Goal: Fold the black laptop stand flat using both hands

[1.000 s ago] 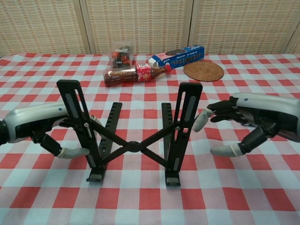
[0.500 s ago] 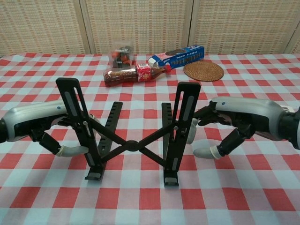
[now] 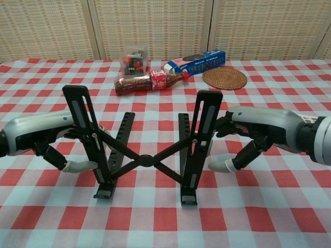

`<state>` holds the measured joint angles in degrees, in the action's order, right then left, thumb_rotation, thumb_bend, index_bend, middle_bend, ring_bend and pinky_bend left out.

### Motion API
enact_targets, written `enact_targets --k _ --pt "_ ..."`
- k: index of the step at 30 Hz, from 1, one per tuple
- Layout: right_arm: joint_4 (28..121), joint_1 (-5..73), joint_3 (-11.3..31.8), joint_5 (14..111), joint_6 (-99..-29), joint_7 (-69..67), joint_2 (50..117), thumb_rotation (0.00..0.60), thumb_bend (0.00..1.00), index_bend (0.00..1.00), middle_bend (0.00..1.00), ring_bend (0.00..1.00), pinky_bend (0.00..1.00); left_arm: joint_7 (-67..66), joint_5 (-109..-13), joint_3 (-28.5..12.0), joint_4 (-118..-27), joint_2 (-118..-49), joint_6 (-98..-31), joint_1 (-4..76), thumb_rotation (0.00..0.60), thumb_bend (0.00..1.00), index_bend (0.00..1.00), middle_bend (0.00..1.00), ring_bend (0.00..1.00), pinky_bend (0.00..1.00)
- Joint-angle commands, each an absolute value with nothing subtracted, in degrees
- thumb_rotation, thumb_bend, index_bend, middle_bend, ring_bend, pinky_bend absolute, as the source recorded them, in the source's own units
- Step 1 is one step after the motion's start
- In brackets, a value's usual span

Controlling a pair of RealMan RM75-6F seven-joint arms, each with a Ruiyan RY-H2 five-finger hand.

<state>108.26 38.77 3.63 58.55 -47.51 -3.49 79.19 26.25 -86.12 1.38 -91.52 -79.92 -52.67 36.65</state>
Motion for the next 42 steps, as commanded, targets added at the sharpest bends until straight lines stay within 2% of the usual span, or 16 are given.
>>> enact_targets --k 1,28,42 --pt "108.1 39.0 3.8 58.0 -47.3 -3.0 79.6 0.6 0.26 0.49 0.25 0.04 0.05 26.3 -86.1 1.3 -91.5 -79.9 -52.6 36.7 0.582 0.36 0.52 0.3 0.3 0.32" --pt "107.1 39.6 4.5 56.1 -46.5 -0.4 82.0 0.6 0.27 0.52 0.26 0.04 0.05 26.6 -86.3 1.3 -91.1 -79.9 -52.6 36.7 0.582 0.36 0.52 0.3 0.3 0.32" --pt "106.9 39.7 4.6 55.5 -46.6 0.6 82.9 0.6 0.35 0.55 0.28 0.05 0.05 26.8 -86.4 1.3 -91.0 -79.9 -52.7 36.6 0.582 0.36 0.52 0.3 0.3 0.32"
